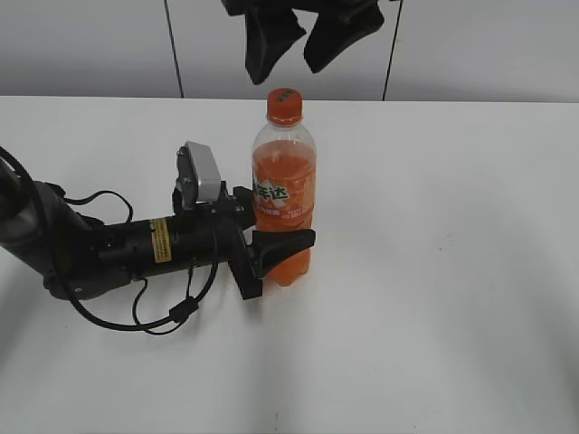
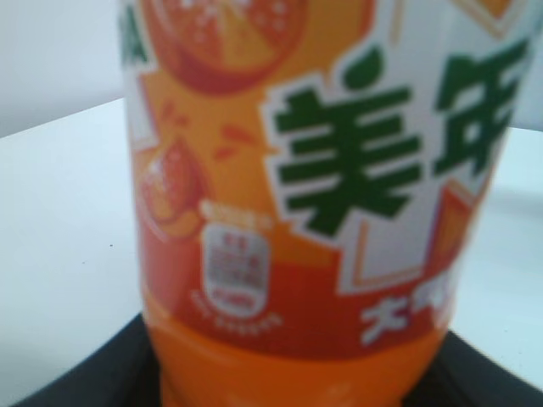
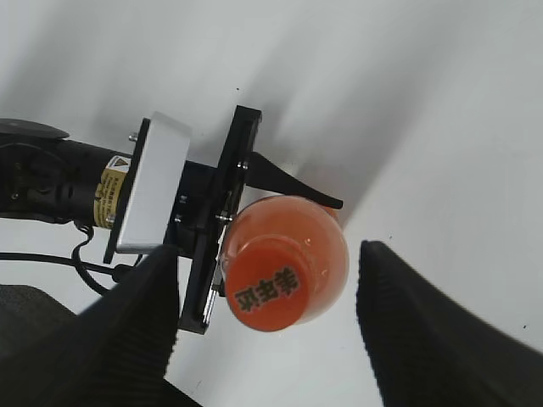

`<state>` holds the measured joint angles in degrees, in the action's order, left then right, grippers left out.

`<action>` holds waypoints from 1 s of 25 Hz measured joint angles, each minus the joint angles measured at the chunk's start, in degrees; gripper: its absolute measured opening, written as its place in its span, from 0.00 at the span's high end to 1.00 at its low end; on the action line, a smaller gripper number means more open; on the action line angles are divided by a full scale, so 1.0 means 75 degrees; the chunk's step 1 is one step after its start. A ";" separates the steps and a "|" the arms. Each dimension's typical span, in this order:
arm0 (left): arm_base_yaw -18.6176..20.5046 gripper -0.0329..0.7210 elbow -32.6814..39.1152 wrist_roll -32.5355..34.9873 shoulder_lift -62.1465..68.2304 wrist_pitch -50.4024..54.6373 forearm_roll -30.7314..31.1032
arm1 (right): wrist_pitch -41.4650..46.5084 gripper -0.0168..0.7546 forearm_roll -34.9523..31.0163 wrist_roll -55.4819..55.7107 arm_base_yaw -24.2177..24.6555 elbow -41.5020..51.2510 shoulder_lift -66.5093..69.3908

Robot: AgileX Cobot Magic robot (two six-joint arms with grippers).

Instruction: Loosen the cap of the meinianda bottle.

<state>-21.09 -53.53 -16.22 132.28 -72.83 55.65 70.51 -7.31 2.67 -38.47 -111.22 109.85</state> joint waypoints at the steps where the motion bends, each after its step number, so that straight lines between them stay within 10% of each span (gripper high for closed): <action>1: 0.0000 0.43 0.0000 0.0000 0.0000 0.0000 0.0000 | 0.0000 0.34 -0.0008 0.0009 0.0000 0.0015 0.0041; 25: 0.0000 0.43 0.0000 0.0000 0.0000 0.0000 0.0000 | 0.0000 0.40 -0.0048 -0.0082 0.0000 0.0281 0.0394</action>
<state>-21.09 -53.53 -16.22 132.28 -72.83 55.65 70.51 -7.67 2.06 -38.47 -109.11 112.80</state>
